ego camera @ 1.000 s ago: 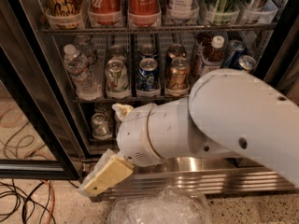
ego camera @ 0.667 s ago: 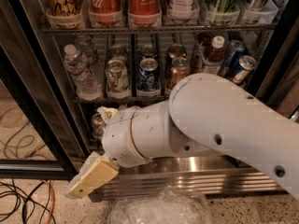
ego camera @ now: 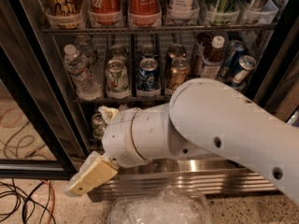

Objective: Pick 7up can from middle shelf of fridge

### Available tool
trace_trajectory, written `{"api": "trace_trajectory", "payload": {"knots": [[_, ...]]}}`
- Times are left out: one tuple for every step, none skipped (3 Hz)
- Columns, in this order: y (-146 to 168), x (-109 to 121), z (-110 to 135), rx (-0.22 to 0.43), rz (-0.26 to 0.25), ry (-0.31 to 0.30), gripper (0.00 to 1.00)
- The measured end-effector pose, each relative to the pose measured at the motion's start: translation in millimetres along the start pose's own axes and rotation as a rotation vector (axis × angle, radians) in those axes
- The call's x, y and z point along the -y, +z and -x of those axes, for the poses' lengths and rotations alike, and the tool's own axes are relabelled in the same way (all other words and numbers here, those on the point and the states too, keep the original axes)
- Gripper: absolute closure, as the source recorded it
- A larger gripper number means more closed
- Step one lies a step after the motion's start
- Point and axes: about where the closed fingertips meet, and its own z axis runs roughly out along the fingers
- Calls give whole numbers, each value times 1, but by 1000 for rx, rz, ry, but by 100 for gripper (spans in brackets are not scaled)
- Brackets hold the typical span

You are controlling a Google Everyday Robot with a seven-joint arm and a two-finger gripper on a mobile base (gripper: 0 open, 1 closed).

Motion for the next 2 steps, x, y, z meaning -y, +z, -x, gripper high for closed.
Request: {"api": "trace_trajectory", "payload": {"knots": [[10, 1, -17, 36, -82, 32, 0], [19, 16, -38, 106, -212, 112, 0]]}}
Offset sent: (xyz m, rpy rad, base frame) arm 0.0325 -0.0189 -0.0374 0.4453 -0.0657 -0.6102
